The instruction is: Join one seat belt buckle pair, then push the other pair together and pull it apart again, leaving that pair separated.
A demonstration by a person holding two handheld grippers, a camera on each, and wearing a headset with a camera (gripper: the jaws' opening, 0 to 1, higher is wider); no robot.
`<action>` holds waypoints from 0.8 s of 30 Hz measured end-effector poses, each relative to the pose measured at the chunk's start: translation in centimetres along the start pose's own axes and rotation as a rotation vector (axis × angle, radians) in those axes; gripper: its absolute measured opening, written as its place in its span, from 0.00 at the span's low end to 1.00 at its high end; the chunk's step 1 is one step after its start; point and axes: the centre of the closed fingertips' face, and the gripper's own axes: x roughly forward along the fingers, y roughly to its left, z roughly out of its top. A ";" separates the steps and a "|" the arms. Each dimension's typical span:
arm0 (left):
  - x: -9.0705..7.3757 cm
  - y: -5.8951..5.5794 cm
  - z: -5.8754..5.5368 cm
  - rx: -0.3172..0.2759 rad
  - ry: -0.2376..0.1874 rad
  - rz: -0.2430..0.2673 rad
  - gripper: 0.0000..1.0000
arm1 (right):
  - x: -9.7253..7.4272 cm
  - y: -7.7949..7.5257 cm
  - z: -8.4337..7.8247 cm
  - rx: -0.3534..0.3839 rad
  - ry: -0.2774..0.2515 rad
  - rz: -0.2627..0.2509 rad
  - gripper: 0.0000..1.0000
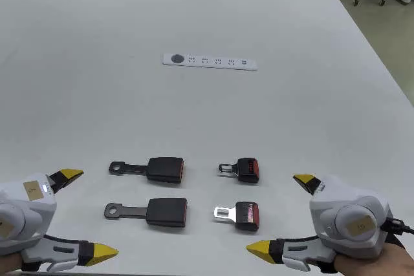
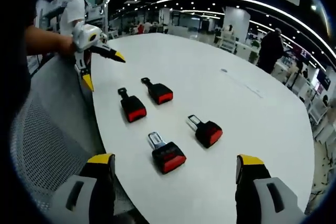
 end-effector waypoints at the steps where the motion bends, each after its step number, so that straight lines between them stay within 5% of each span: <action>1: 0.0 0.0 0.0 0.002 0.001 0.000 0.96 | 0.0 -0.1 0.0 0.000 0.000 -0.002 0.90; 24: 0.1 0.0 -1.1 0.046 0.051 -0.006 0.92 | 0.0 -0.4 -1.2 -0.012 0.048 -0.002 0.82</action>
